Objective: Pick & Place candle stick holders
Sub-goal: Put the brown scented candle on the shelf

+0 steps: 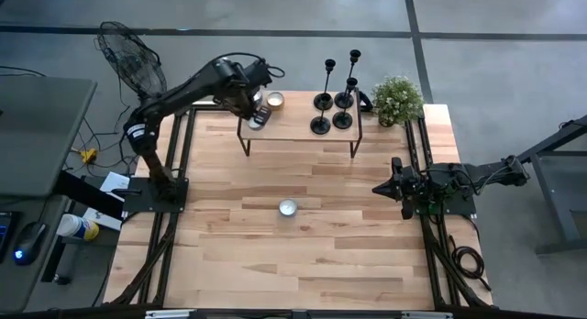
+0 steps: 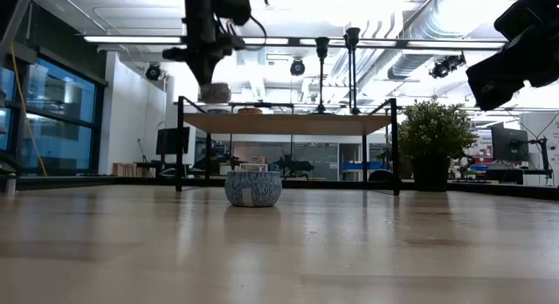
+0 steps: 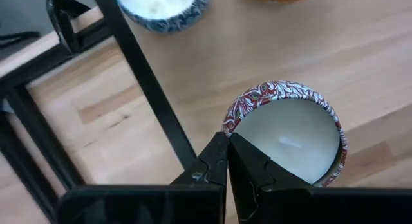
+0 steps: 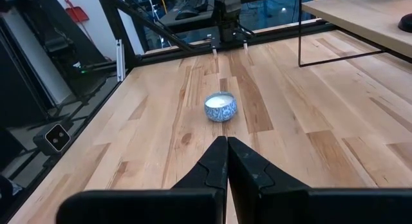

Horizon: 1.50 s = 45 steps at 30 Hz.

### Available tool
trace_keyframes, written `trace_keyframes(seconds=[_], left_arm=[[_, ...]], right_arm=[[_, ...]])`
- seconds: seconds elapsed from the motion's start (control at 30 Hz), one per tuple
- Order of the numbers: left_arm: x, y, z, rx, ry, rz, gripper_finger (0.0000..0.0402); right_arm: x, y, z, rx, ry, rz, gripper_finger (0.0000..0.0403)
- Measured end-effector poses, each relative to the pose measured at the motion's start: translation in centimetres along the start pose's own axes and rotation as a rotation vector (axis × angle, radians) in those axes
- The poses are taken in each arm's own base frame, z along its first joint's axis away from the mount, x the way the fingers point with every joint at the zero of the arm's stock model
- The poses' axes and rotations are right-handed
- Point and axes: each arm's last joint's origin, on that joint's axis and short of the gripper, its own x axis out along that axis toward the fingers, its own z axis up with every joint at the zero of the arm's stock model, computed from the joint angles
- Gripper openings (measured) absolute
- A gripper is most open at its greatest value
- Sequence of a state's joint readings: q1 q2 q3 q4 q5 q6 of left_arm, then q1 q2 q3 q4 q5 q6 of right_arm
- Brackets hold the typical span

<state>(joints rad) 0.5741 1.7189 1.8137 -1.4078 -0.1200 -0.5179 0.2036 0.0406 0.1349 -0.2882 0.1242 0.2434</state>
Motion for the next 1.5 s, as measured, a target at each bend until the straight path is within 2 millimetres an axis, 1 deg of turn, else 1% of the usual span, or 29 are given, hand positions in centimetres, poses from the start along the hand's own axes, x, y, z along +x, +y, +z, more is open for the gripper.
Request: trace_keyframes(seconds=[0.1,0.27,0.67,1.13,1.5], left_arm=[[1.1,0.0,0.5,0.032,0.027,0.012,0.0000],[1.7,-0.1,0.9,0.055,0.022,0.016,0.0000],[1.7,0.3,1.1,0.041,0.000,0.067,0.0000],[3.1,0.3,1.5,0.020,0.048,0.094,0.0000],[3.2,0.2,1.6,0.015,0.047,0.095,0.0001]], right_arm=[[0.0,0.0,0.0,0.001,0.000,0.000,0.0000],[0.0,0.0,0.0,0.000,0.000,0.000,0.0000],[0.0,0.0,0.0,0.001,0.000,0.000,0.0000],[0.0,0.0,0.0,0.001,0.000,0.000,0.0000],[0.0,0.0,0.0,0.000,0.000,0.000,0.0000]])
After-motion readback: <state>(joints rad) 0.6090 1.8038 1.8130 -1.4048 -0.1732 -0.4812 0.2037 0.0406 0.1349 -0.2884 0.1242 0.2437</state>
